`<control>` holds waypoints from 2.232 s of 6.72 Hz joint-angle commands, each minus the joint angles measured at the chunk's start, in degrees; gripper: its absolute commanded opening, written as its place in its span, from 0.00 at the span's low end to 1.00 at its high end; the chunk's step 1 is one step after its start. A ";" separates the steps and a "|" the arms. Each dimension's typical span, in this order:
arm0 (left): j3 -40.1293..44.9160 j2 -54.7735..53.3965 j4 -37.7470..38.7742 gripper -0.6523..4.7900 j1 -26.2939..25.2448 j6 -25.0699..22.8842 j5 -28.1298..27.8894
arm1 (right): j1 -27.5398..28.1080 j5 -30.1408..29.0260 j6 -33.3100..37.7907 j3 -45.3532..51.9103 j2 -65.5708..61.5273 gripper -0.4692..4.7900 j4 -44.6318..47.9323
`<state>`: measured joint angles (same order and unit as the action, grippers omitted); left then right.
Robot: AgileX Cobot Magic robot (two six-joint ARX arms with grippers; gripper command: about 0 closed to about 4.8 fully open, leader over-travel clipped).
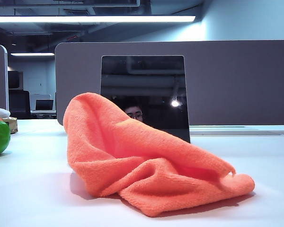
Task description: Pick up the cloth from the table and use it to cover the mirror.
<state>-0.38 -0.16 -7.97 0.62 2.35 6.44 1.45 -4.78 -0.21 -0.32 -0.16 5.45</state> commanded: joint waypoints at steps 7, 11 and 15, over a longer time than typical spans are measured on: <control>-0.55 -0.04 -0.61 0.11 0.02 4.02 3.80 | -0.04 -5.70 0.09 -1.36 0.04 0.09 1.51; -18.56 -8.17 25.07 0.11 0.04 -0.44 6.80 | 0.00 -5.27 -4.59 -23.91 -9.40 0.09 -31.12; -33.29 -40.83 21.46 0.11 10.64 -5.55 17.05 | -0.13 -18.01 -4.28 -36.72 -25.49 0.09 -32.00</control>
<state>-33.26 -39.31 15.53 10.17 -2.79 21.52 1.41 -20.40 -4.54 -36.75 -25.52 -29.04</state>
